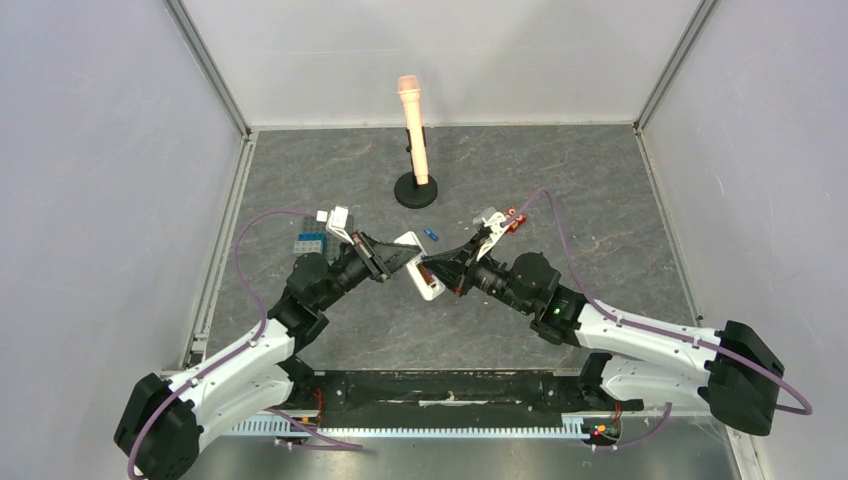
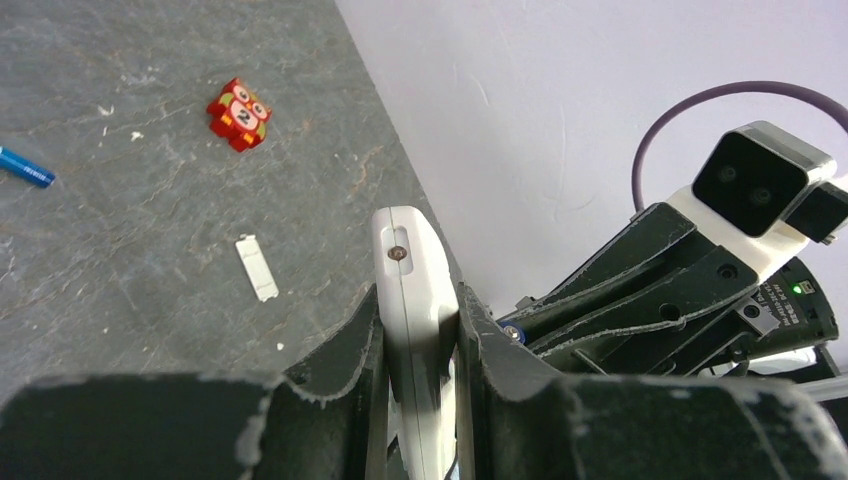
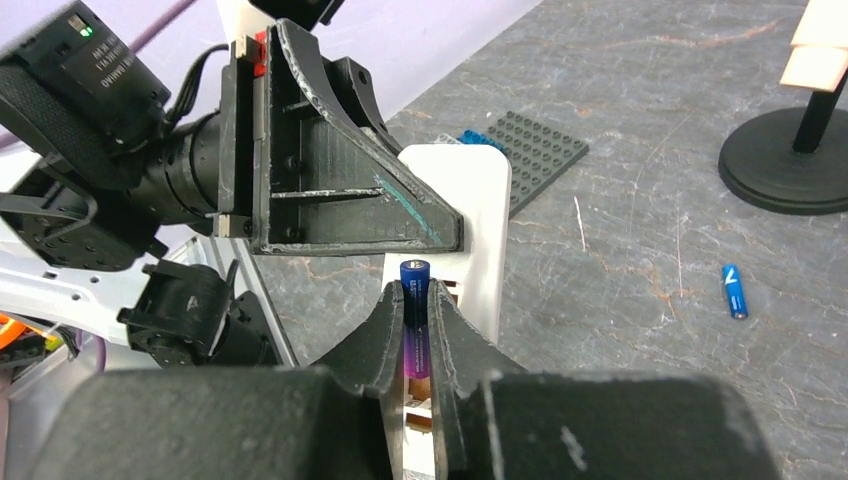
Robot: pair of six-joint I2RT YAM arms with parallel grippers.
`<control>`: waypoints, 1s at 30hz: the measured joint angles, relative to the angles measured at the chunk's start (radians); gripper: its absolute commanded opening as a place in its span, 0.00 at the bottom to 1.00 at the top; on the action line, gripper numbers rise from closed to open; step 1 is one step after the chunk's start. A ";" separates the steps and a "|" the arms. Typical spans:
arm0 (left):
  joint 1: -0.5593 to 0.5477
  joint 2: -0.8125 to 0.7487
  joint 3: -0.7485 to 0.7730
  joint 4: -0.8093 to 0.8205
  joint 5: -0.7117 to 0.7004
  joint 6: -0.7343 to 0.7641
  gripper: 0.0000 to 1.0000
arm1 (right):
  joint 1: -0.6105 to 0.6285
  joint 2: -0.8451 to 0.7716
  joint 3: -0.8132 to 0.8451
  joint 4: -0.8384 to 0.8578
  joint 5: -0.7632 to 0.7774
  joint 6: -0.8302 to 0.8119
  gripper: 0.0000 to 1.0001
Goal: Load the batteries into the remote control
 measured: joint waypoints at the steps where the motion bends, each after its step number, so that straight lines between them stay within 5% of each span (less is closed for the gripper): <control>1: 0.000 -0.001 0.001 -0.017 0.000 0.000 0.02 | 0.000 0.007 -0.004 0.005 -0.001 -0.003 0.01; 30: 0.001 -0.003 0.090 -0.288 -0.017 -0.045 0.02 | 0.002 0.059 -0.079 0.094 -0.014 -0.034 0.05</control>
